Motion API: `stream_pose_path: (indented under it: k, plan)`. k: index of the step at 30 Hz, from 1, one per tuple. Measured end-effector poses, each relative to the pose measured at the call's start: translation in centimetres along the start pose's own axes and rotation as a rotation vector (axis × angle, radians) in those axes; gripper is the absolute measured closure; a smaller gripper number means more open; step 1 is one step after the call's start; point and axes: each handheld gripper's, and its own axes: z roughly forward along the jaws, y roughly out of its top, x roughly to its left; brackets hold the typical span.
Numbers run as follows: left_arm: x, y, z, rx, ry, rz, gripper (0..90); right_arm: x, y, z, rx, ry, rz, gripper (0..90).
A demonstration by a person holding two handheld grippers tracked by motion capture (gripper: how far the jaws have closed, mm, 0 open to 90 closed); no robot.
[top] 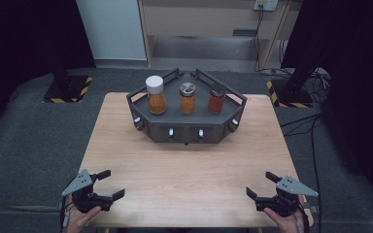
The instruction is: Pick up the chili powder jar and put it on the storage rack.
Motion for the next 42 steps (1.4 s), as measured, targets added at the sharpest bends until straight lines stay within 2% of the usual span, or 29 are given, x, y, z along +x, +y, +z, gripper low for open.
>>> stream_pose_path:
  k: [5,22,26,29,32,37,42]
  plan:
    - [0.02,0.01,0.06,0.0,-0.001,0.0,1.1,0.16,0.11,0.06,0.007,0.001,-0.012,4.0]
    - [0.03,0.01,0.09,0.002,-0.001,-0.001,1.1,0.04,0.04,0.1,0.005,0.001,-0.005,4.0]
    - [0.05,0.07,0.13,-0.003,0.005,-0.016,1.0,0.03,-0.02,0.13,0.007,-0.002,-0.005,4.1]
    - [0.01,0.24,0.38,0.012,0.009,-0.016,1.0,-0.12,-0.18,0.01,0.006,-0.011,0.015,4.2]
    - [0.2,0.08,0.35,-0.003,0.005,-0.023,1.0,-0.34,-0.37,-0.11,-0.002,-0.013,0.025,4.4]
    - [0.02,0.02,0.03,-0.001,0.003,-0.006,1.1,-0.07,-0.25,-0.23,-0.011,-0.012,0.015,4.5]
    - [0.07,-0.19,-0.25,-0.015,0.0,-0.012,1.0,0.34,0.05,-0.11,0.0,-0.01,-0.003,4.4]
